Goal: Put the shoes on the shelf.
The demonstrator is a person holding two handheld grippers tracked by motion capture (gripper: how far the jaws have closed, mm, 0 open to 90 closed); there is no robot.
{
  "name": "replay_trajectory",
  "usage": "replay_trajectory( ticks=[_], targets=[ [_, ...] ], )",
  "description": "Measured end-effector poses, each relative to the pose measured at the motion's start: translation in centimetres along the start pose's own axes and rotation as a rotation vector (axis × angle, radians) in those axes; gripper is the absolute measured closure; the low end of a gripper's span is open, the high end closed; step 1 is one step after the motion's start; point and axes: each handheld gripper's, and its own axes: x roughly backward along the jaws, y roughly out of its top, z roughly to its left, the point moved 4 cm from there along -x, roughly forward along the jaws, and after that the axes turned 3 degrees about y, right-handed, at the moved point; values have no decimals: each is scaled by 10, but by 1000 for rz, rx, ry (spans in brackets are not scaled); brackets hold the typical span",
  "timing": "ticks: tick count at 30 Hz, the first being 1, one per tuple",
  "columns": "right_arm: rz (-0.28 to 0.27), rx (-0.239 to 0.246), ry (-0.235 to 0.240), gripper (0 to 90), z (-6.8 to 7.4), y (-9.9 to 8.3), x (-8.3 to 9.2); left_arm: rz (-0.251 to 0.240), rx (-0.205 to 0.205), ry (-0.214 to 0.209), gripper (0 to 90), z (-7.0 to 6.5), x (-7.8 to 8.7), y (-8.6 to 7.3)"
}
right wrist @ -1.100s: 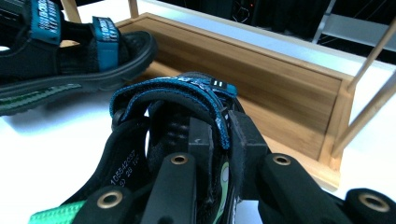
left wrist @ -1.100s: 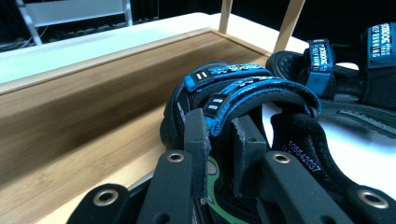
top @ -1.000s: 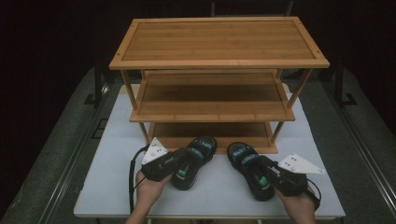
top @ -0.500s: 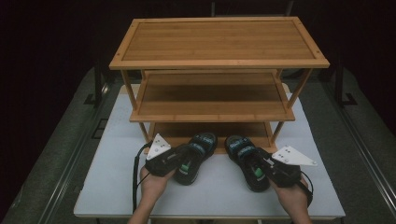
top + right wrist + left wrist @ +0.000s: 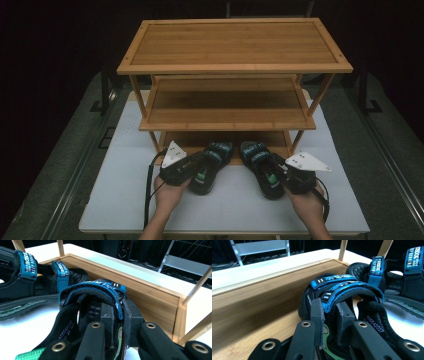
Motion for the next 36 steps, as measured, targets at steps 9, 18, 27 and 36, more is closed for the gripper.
replay_trajectory(
  ticks=[9,18,27,36],
  targets=[
    [0,5,-11,796,-2,2,-7,-1,9,8,785,2,-5,0],
    [11,15,-25,796,-2,1,-16,-4,23,17,785,5,-8,0],
    [13,27,-32,796,0,4,-25,-6,28,31,785,8,-15,-1],
    [8,12,-39,796,0,6,-33,-8,31,50,785,8,-19,-1]
  ],
)
